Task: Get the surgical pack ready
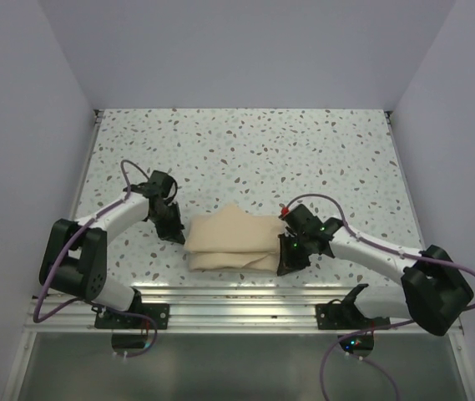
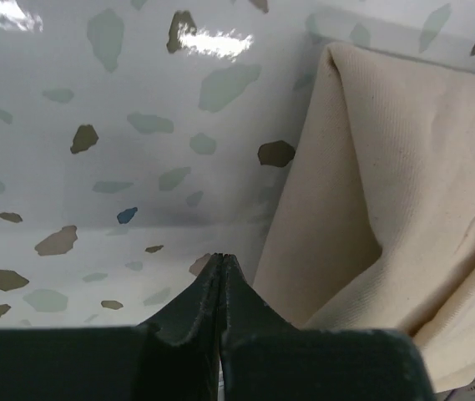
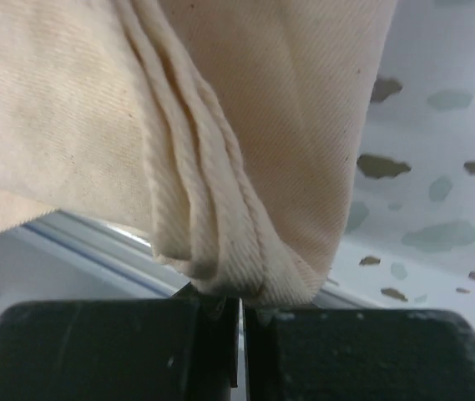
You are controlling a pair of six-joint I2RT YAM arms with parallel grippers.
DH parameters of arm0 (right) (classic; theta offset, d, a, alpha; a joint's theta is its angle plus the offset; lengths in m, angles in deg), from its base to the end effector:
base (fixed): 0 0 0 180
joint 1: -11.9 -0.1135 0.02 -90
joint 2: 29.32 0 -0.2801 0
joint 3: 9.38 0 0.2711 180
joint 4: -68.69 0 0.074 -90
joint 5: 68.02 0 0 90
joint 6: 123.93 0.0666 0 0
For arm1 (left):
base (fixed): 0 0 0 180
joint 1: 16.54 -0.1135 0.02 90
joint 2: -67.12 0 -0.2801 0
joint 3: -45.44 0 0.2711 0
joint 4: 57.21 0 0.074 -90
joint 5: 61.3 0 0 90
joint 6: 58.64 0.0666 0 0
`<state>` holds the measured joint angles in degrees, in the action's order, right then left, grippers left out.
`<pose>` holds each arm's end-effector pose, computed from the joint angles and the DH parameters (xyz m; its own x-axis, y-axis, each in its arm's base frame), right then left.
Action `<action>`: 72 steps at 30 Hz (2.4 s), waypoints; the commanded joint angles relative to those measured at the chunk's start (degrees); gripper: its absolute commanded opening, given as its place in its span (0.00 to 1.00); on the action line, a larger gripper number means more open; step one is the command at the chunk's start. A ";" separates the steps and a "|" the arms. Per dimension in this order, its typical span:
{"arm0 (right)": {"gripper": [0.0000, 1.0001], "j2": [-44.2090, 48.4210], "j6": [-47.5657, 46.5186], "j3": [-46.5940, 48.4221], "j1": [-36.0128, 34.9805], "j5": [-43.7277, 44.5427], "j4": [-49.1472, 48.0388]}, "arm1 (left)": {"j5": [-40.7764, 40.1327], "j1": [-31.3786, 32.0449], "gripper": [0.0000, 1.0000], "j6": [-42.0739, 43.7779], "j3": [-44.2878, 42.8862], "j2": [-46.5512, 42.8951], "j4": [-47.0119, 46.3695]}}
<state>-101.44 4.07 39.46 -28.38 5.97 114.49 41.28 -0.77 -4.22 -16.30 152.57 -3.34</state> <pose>0.1654 0.1642 0.1440 -0.9904 -0.0636 -0.1228 -0.1102 0.8995 0.4228 0.2616 -0.0889 0.1480 -0.9449 -0.3232 -0.0512 -0.2944 0.9080 -0.2981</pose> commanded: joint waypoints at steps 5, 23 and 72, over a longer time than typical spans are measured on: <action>0.00 0.21 6.81 -4.40 -2.88 11.26 -13.85 | 7.10 0.23 0.00 -4.32 5.61 -2.65 -4.34; 0.00 -22.86 -2.92 21.65 2.38 13.38 -13.33 | 11.86 1.72 0.00 -12.15 12.12 -10.21 -9.80; 0.72 -21.40 -13.13 38.57 15.13 -10.45 8.20 | 15.19 -11.20 0.64 8.94 -19.61 14.83 -6.54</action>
<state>-124.13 -10.01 77.93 -13.43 -2.93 123.58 52.91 -12.86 4.37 -37.83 168.77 -6.38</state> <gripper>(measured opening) 0.718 0.651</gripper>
